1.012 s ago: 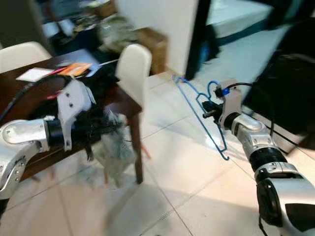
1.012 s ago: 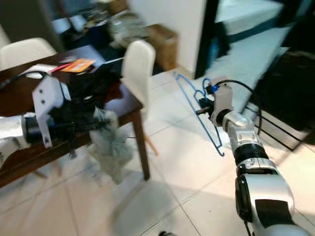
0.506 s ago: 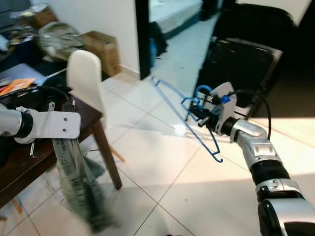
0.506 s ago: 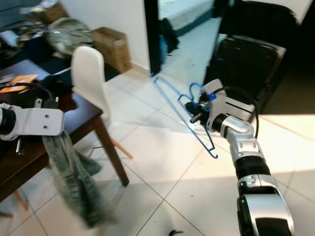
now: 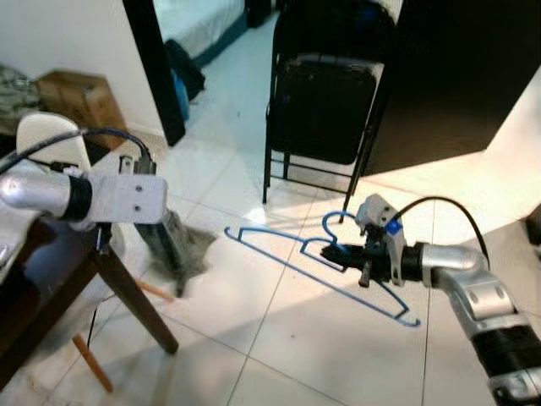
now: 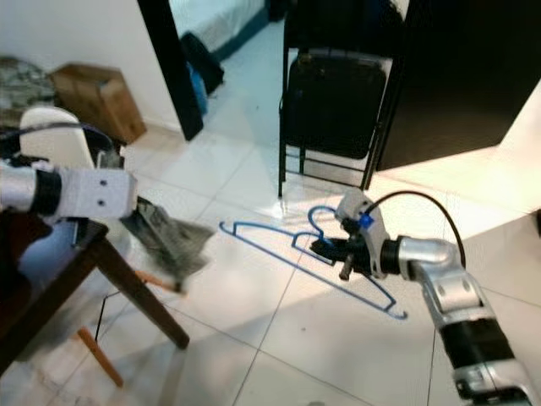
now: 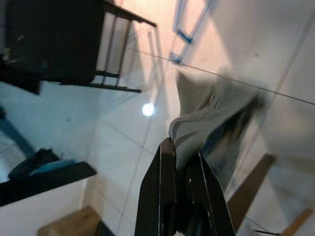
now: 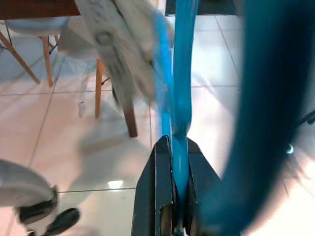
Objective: Hang hanger
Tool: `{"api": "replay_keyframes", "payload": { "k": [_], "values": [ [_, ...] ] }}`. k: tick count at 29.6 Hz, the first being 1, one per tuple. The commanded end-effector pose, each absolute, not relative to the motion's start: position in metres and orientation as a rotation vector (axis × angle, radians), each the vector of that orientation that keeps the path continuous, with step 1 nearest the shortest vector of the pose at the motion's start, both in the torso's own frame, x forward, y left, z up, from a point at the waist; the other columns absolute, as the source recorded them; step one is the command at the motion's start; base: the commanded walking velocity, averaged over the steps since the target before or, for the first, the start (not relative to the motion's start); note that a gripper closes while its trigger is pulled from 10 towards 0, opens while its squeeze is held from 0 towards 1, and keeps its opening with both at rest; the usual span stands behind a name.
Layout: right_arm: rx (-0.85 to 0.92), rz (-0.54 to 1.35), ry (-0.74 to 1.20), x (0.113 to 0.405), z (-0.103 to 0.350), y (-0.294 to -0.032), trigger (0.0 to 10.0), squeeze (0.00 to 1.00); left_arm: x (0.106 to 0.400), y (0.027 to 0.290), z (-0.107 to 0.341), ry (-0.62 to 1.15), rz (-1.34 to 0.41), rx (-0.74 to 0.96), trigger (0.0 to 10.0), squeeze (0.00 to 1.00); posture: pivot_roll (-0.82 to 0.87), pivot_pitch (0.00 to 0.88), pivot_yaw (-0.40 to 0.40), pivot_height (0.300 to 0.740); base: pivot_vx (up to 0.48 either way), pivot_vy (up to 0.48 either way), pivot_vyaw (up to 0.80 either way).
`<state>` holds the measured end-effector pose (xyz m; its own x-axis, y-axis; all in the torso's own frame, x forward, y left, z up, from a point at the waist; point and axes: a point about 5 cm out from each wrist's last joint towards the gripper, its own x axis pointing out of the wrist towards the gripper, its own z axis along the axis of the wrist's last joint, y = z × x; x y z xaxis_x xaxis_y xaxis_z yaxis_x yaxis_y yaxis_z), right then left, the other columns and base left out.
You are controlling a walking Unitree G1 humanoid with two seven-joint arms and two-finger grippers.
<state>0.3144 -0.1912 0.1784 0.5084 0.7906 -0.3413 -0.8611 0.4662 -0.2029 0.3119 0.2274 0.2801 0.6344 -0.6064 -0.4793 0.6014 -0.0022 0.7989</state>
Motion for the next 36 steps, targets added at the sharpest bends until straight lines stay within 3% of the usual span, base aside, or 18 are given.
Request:
{"api": "replay_keyframes", "payload": {
  "k": [1,4,9,16,21,26,36],
  "values": [
    [-0.358,1.008,0.227,0.314,0.172,-0.182,10.0,0.0,0.323,0.234,0.271,0.021,-0.861,1.247,10.0,0.0,0.04,0.084,0.059,0.74,0.0,0.0,-0.73],
    [-0.301,0.885,0.203,0.325,0.171,-0.175,10.0,0.0,0.338,0.228,0.272,-0.044,-0.75,1.22,10.0,0.0,0.03,0.077,0.06,0.74,0.0,0.0,-0.73],
    [-0.234,0.814,0.203,0.327,0.169,-0.165,10.0,0.0,0.344,0.211,0.263,-0.107,-0.732,1.119,10.0,0.0,0.01,0.074,0.054,0.74,0.0,0.0,-0.74],
    [-0.175,0.672,0.256,0.319,0.145,-0.154,10.0,0.0,0.341,0.178,0.202,-0.087,-0.77,0.92,10.0,0.0,-0.04,0.067,0.043,0.74,0.0,0.0,-0.75],
    [-0.176,0.57,0.253,0.32,0.133,-0.16,10.0,0.0,0.334,0.178,0.168,-0.014,-0.753,0.857,10.0,0.0,-0.05,0.055,0.044,0.74,0.0,0.0,-0.76],
    [-0.108,0.485,0.268,0.319,0.117,-0.166,10.0,0.0,0.309,0.175,0.109,0.135,-0.679,0.668,10.0,0.0,-0.06,0.025,0.031,0.74,0.0,0.0,-0.76],
    [-0.017,0.506,0.297,0.317,0.111,-0.167,10.0,0.0,0.313,0.18,0.116,0.062,-0.531,0.481,10.0,0.0,-0.06,0.0,0.004,0.74,0.0,0.0,-0.76]
  ]
}}
